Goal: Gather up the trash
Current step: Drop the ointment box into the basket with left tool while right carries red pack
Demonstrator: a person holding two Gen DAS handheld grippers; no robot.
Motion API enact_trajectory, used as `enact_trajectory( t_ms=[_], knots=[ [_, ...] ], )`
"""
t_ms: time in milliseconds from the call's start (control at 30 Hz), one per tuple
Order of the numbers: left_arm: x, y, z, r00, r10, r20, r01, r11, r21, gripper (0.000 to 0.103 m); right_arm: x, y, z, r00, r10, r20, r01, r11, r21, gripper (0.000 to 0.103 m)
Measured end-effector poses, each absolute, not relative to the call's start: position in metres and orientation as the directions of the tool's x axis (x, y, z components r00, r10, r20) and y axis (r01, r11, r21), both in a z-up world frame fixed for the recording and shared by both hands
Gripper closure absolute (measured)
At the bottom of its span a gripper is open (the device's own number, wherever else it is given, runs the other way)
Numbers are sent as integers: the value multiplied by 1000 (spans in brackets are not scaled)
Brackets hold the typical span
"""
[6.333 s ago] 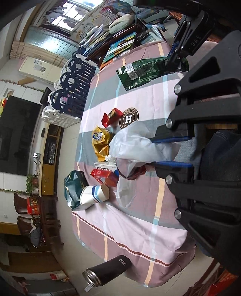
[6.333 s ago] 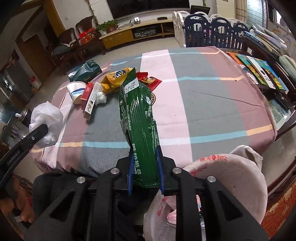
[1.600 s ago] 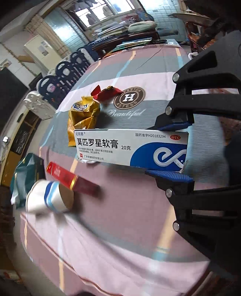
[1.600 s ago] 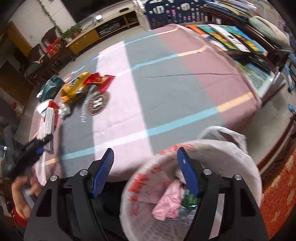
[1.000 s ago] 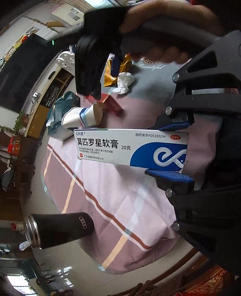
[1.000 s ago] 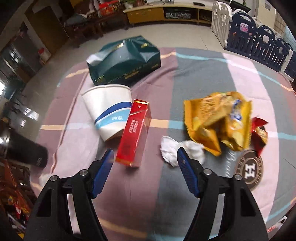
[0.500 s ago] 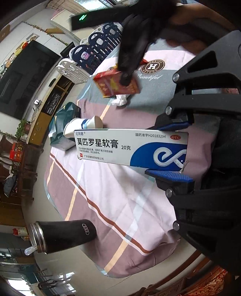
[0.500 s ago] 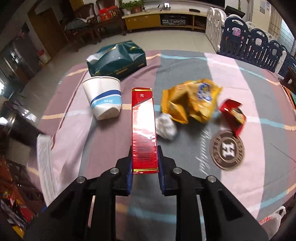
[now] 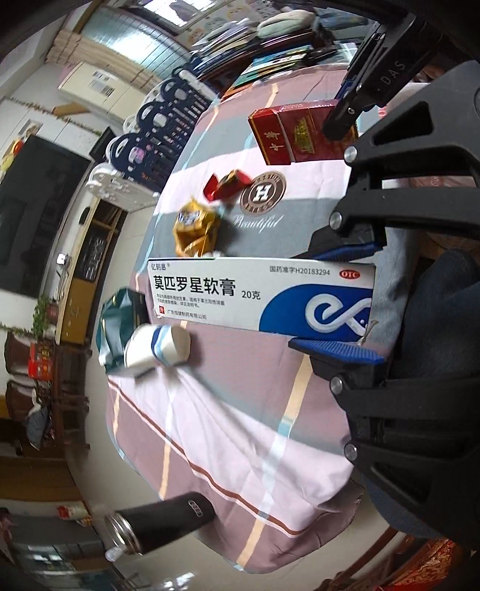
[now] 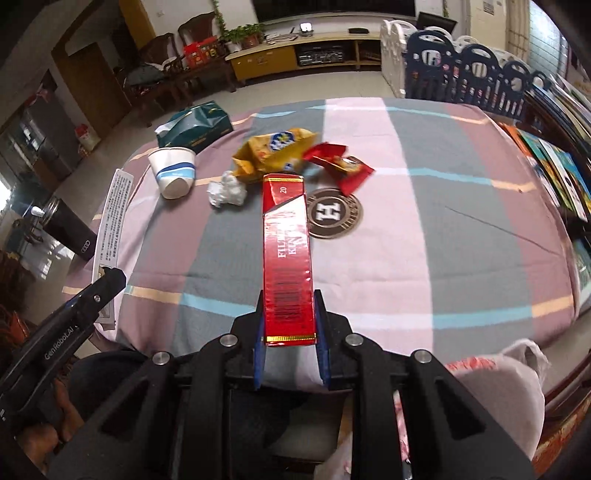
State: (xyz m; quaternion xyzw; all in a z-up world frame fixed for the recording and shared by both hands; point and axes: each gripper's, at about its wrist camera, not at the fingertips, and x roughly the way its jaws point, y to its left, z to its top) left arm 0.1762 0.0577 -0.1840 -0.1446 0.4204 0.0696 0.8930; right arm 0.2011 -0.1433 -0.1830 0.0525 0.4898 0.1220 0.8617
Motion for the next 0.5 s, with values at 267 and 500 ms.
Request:
enact_trajectory(
  t_ms=[267,500],
  knots=[
    [170,25,-185,623,-41,-781,-164,970,-181,65,202,-170,-211,377,320,-869,-89,947,310,80],
    [177,38,-197,602,-40,-798,-172,969,-177,65,198,-165,-217,359,303,-883,-122,953,278,80]
  ],
)
